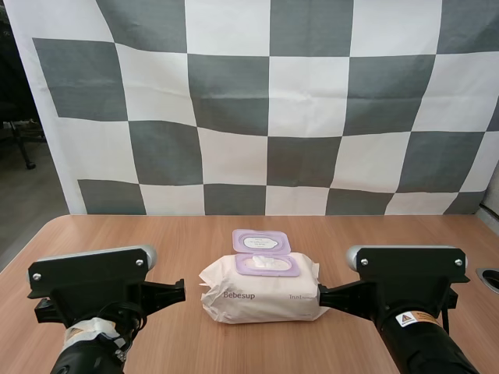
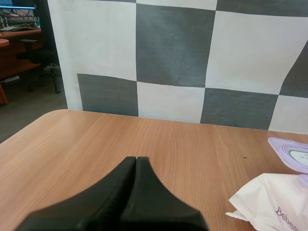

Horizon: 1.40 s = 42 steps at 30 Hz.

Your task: Open the wet wipes lid

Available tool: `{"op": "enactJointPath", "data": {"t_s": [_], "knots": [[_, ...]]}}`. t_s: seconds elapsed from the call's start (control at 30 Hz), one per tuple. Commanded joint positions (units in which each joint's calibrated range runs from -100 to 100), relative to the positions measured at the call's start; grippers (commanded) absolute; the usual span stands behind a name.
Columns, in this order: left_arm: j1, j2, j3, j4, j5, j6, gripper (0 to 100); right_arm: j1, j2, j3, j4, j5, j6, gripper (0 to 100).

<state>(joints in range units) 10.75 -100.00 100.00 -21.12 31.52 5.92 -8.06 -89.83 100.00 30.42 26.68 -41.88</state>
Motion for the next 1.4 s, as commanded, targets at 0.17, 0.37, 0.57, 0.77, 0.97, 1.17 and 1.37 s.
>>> {"op": "enactJointPath", "data": {"t_s": [0.17,0.37,0.57,0.77,0.97,1.17,1.37], "knots": [[-0.06,0.00,0.00,-0.01,0.09,-0.07,0,0.00,-0.03,0.00,0.10,0.07,-0.02,0],[-0.06,0.00,0.00,-0.01,0.09,-0.07,0,0.00,-0.03,0.00,-0.89,-0.86,-0.02,0],[-0.06,0.00,0.00,-0.01,0.09,-0.07,0,0.00,-0.03,0.00,-18.54,-1.20,9.93,0],[-0.06,0.00,0.00,-0.01,0.09,-0.07,0,0.43,-0.03,0.00,-28.49,-2.11,20.19,0],[-0.06,0.00,0.00,-0.01,0.09,-0.07,0,1.35,-0.03,0.00,-31.57,-2.56,22.56,0],[-0.06,0.00,0.00,-0.01,0.09,-0.07,0,1.35,-0.03,0.00,-31.16,-2.89,22.56,0],[-4.39,0.00,0.00,-0.01,0.09,-0.07,0,3.82,-5.32,0.00,-31.17,-2.89,22.56,0]]}}
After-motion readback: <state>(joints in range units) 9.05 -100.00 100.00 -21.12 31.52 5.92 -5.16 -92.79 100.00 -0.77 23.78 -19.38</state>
